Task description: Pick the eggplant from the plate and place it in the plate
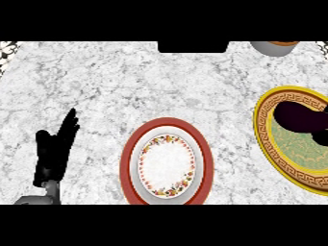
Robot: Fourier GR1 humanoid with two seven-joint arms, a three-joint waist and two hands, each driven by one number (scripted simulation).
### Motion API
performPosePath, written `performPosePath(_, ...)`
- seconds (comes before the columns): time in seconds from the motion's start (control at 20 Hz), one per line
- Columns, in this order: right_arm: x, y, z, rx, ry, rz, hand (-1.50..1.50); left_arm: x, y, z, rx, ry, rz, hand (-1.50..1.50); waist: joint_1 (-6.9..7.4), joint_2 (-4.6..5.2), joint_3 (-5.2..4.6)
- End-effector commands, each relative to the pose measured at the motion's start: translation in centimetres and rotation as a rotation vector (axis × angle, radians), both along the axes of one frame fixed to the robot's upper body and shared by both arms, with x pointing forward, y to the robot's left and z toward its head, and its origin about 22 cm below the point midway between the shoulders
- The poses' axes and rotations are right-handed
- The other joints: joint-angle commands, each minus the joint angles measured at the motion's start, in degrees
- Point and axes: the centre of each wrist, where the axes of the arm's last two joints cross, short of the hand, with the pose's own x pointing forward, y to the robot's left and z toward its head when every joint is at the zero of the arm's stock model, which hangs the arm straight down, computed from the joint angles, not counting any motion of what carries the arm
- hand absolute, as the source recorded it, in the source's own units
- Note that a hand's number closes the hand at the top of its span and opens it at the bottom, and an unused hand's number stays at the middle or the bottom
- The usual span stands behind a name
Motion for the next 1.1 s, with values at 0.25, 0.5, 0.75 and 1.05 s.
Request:
performPosePath(0.25,4.2,-4.0,-2.1,0.011,0.247,0.009,1.5,1.4,-0.3,1.2,-0.001,-0.011,-0.008,0.0,0.75,0.22,0.01)
performPosePath(0.5,2.5,-4.8,-7.2,-0.017,0.478,0.049,1.5,0.1,-1.1,1.0,0.007,-0.01,-0.018,0.0,0.72,0.06,0.04)
performPosePath(0.75,4.5,-6.7,-7.5,0.015,0.507,0.137,-1.5,1.9,-1.6,-0.3,0.004,-0.024,-0.005,0.0,0.34,0.15,0.01)
performPosePath(1.05,3.8,-6.6,-7.4,0.263,0.3,0.314,-1.5,0.0,-1.2,-0.5,-0.003,-0.021,-0.006,0.0,0.03,-0.08,0.05)
